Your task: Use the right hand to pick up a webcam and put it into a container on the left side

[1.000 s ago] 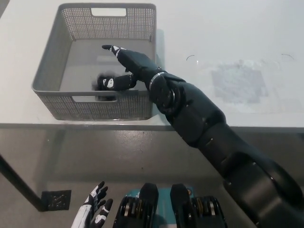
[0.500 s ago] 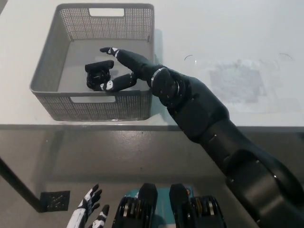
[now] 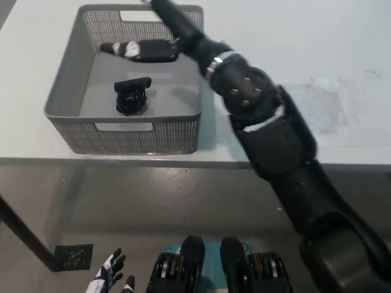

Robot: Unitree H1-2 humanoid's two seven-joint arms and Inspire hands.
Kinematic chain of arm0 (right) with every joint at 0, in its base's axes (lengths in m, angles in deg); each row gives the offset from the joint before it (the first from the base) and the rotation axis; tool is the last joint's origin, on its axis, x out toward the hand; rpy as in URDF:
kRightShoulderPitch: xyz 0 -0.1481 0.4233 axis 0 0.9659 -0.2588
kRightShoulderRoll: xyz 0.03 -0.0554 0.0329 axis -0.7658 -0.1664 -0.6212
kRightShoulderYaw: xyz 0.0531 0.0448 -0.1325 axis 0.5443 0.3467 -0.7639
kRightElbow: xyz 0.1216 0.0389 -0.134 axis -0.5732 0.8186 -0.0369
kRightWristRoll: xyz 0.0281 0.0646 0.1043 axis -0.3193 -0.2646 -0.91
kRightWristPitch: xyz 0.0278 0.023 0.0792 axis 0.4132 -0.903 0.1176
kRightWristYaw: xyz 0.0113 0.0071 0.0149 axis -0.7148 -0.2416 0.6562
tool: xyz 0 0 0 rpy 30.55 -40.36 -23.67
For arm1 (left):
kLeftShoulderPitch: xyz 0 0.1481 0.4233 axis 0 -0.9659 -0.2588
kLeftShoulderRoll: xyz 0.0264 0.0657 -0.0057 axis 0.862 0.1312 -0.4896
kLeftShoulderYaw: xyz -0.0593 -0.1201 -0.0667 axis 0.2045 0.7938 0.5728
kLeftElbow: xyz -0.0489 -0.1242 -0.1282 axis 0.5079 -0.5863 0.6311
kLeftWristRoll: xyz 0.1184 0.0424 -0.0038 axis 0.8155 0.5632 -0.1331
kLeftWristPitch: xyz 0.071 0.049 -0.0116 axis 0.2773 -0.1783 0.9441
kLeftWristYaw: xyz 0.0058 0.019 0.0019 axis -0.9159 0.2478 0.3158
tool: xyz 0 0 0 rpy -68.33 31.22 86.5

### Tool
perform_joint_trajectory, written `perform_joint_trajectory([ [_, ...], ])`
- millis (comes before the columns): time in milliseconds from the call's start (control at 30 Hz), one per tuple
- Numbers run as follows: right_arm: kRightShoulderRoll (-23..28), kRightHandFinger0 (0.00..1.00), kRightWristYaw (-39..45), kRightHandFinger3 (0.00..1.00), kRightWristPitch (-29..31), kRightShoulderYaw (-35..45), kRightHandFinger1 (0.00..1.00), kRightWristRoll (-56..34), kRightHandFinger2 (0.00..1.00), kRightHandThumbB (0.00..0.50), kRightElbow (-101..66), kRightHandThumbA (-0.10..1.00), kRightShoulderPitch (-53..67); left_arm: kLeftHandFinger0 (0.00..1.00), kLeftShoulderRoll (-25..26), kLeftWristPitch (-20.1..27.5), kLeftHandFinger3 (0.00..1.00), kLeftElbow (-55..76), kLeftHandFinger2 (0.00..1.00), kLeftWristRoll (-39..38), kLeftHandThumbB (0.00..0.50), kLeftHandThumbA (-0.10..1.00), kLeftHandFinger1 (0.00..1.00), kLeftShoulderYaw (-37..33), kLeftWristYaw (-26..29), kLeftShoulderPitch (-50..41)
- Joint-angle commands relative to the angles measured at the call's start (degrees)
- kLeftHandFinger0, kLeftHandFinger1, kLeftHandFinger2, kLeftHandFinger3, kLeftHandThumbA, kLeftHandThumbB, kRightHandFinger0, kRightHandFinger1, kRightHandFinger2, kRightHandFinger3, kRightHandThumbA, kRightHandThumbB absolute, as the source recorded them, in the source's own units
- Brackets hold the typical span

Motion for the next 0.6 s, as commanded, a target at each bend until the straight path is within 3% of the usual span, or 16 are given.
perform_joint_trajectory([
  [0, 5.6, 1.0, 2.1, 1.0, -6.4, 5.6, 1.0, -5.6, 1.0, 0.33, -25.3, 1.0, 4.0, 1.0, 0.1, 0.4, 1.0, 0.0, 1.0, 1.5, 0.027, 0.54, 1.0, -1.2, 0.1, 1.7],
  [100, 5.7, 1.0, 2.2, 1.0, -7.0, 5.5, 1.0, -5.7, 1.0, 0.329, -25.9, 1.0, 4.2, 1.0, 0.1, 0.4, 1.0, 0.0, 1.0, 1.5, 0.027, 0.54, 1.0, -1.3, 0.2, 1.8],
  [133, 7.5, 1.0, 2.9, 1.0, -8.8, 7.5, 1.0, -7.9, 1.0, 0.288, -36.5, 1.0, 10.4, 1.0, 0.2, 0.2, 1.0, -0.3, 1.0, 1.5, 0.027, 0.55, 1.0, -1.5, -0.1, 2.2],
  [333, 10.2, 1.0, 3.1, 1.0, -9.3, 9.9, 1.0, -12.3, 1.0, 0.315, -47.3, 1.0, 18.4, 1.0, 0.4, -0.2, 1.0, -0.1, 1.0, 1.3, 0.022, 0.54, 1.0, -1.6, -0.2, 2.1],
  [400, 13.1, 1.0, 2.6, 1.0, -7.4, 12.7, 1.0, -15.5, 1.0, 0.289, -56.2, 1.0, 28.0, 1.0, 0.6, -0.6, 1.0, -0.1, 1.0, 0.9, 0.027, 0.55, 1.0, -1.2, -0.1, 2.6],
  [467, 13.7, 1.0, 2.4, 1.0, -6.8, 13.5, 1.0, -17.7, 1.0, 0.26, -58.4, 1.0, 31.4, 1.0, 0.5, -0.9, 1.0, -0.1, 1.0, 0.3, 0.03, 0.55, 1.0, -1.1, -0.3, 2.7],
  [567, 14.3, 1.0, 2.0, 1.0, -6.9, 13.8, 1.0, -18.9, 1.0, 0.256, -59.7, 1.0, 33.5, 1.0, 0.4, -0.7, 1.0, -0.4, 1.0, 0.1, 0.029, 0.55, 1.0, -1.1, -0.4, 2.9],
])
